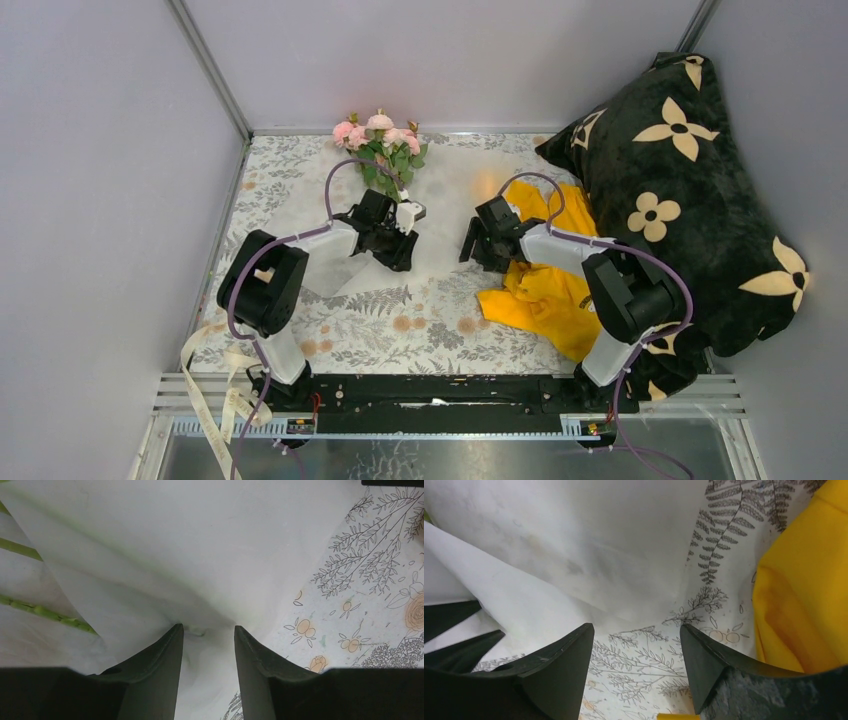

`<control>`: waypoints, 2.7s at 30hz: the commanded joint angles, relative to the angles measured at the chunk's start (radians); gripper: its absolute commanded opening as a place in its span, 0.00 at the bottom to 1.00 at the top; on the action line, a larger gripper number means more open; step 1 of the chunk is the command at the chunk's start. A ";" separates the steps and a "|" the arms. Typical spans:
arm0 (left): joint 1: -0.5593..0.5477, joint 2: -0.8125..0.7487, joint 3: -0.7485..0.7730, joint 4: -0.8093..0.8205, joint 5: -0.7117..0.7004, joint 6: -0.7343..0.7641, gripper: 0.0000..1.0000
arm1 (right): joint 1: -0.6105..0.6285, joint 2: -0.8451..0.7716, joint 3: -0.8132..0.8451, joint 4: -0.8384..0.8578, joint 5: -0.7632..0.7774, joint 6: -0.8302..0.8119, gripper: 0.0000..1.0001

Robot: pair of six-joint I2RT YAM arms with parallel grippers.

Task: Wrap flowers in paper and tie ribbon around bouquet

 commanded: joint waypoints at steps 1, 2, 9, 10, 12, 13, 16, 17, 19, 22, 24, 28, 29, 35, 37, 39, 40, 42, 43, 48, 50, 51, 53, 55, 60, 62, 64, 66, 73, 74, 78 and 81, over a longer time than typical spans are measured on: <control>0.006 0.024 -0.003 0.020 0.024 -0.014 0.49 | 0.011 0.054 -0.024 0.065 0.078 0.063 0.71; 0.009 0.022 -0.004 0.022 0.026 -0.014 0.49 | 0.012 0.067 -0.022 0.070 0.094 0.060 0.69; 0.043 0.011 0.023 -0.001 0.015 -0.005 0.50 | 0.012 0.093 -0.012 0.109 0.145 0.015 0.21; 0.046 0.007 0.036 -0.024 0.013 0.004 0.51 | 0.012 0.091 -0.006 0.109 0.150 -0.003 0.15; 0.046 -0.004 0.067 -0.056 0.022 0.024 0.52 | 0.013 0.090 0.009 0.109 0.148 -0.036 0.07; 0.047 -0.007 0.087 -0.071 0.034 0.030 0.53 | 0.013 0.088 0.017 0.105 0.148 -0.052 0.04; 0.046 -0.001 0.141 -0.092 0.047 0.024 0.56 | 0.018 0.076 0.052 0.072 0.164 -0.099 0.00; 0.046 0.004 0.155 -0.094 0.050 0.018 0.57 | 0.025 0.067 0.061 0.062 0.176 -0.117 0.00; 0.047 0.014 0.182 -0.095 0.072 0.003 0.58 | 0.043 0.051 0.079 0.045 0.209 -0.153 0.00; 0.047 0.043 0.189 -0.055 0.096 -0.028 0.59 | 0.088 0.046 0.125 -0.002 0.273 -0.211 0.00; 0.054 0.086 0.185 -0.017 0.061 -0.059 0.59 | 0.118 0.051 0.157 -0.037 0.325 -0.247 0.00; 0.072 0.195 0.266 -0.066 0.044 -0.105 0.58 | 0.164 0.043 0.199 -0.065 0.414 -0.336 0.00; 0.073 0.208 0.274 -0.065 0.045 -0.110 0.58 | 0.173 0.040 0.206 -0.064 0.434 -0.361 0.00; 0.085 0.254 0.267 -0.026 0.032 -0.146 0.57 | 0.262 0.014 0.226 0.024 0.491 -0.585 0.00; 0.089 0.262 0.261 -0.023 0.045 -0.148 0.57 | 0.298 0.011 0.232 0.074 0.488 -0.667 0.00; 0.094 0.267 0.251 -0.017 0.060 -0.149 0.57 | 0.334 0.012 0.240 0.136 0.472 -0.735 0.00; 0.098 0.268 0.248 -0.012 0.070 -0.148 0.57 | 0.353 0.014 0.250 0.163 0.459 -0.766 0.00; 0.114 0.270 0.239 0.002 0.104 -0.188 0.57 | 0.372 0.023 0.265 0.205 0.411 -0.816 0.00; 0.125 0.272 0.237 0.007 0.127 -0.200 0.57 | 0.386 0.027 0.269 0.241 0.382 -0.834 0.00; 0.180 0.252 0.200 0.082 0.228 -0.251 0.57 | 0.412 0.075 0.265 0.355 0.261 -0.889 0.00; 0.204 0.238 0.176 0.128 0.284 -0.282 0.57 | 0.412 0.109 0.272 0.372 0.224 -0.910 0.00; 0.216 0.234 0.167 0.147 0.311 -0.299 0.57 | 0.414 0.125 0.278 0.375 0.204 -0.919 0.00; 0.237 0.228 0.158 0.177 0.353 -0.326 0.58 | 0.418 0.155 0.288 0.380 0.168 -0.939 0.00; 0.255 0.218 0.149 0.203 0.371 -0.348 0.59 | 0.424 0.184 0.300 0.379 0.152 -0.948 0.00; 0.330 0.193 0.160 0.227 0.424 -0.389 0.63 | 0.428 0.229 0.306 0.374 0.120 -0.950 0.00; 0.368 0.170 0.171 0.227 0.446 -0.397 0.66 | 0.430 0.241 0.308 0.368 0.120 -0.953 0.00; 0.399 0.144 0.181 0.227 0.480 -0.399 0.69 | 0.436 0.255 0.315 0.351 0.122 -0.963 0.00; 0.417 0.108 0.192 0.227 0.530 -0.399 0.74 | 0.444 0.267 0.322 0.336 0.129 -0.976 0.00; 0.428 0.012 0.191 0.299 0.585 -0.452 0.98 | 0.461 0.290 0.329 0.319 0.146 -0.996 0.00; 0.428 0.008 0.189 0.303 0.585 -0.457 0.99 | 0.461 0.291 0.329 0.318 0.146 -0.996 0.00; 0.428 -0.004 0.171 0.340 0.624 -0.505 0.99 | 0.463 0.294 0.336 0.312 0.148 -0.997 0.00; 0.419 -0.030 0.160 0.334 0.562 -0.476 0.99 | 0.463 0.293 0.334 0.313 0.149 -0.997 0.00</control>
